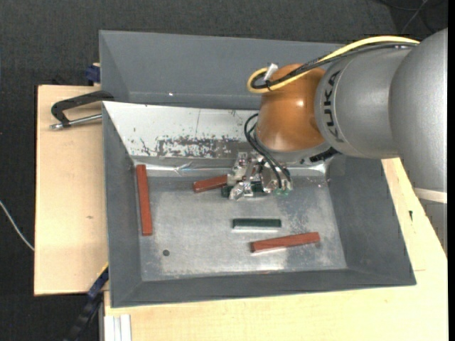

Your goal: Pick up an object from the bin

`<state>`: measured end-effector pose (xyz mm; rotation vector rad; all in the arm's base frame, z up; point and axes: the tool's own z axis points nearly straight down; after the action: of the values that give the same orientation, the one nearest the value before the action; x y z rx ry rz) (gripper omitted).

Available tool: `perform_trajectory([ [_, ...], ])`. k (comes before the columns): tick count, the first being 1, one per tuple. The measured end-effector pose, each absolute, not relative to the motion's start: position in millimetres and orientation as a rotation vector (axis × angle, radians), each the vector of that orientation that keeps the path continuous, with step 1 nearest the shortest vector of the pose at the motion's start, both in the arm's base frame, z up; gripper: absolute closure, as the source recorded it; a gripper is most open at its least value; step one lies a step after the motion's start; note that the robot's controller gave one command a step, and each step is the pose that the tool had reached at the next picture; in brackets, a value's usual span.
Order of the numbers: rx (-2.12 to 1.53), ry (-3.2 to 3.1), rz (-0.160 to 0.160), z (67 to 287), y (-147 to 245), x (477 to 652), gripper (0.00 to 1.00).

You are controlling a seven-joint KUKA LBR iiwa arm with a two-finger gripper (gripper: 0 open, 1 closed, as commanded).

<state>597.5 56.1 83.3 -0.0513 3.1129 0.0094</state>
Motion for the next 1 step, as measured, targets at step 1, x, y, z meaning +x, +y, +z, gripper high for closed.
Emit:
perform_trajectory([
  [1,-0.051,3.113,0.010,83.3,56.1,597.5,1.00],
])
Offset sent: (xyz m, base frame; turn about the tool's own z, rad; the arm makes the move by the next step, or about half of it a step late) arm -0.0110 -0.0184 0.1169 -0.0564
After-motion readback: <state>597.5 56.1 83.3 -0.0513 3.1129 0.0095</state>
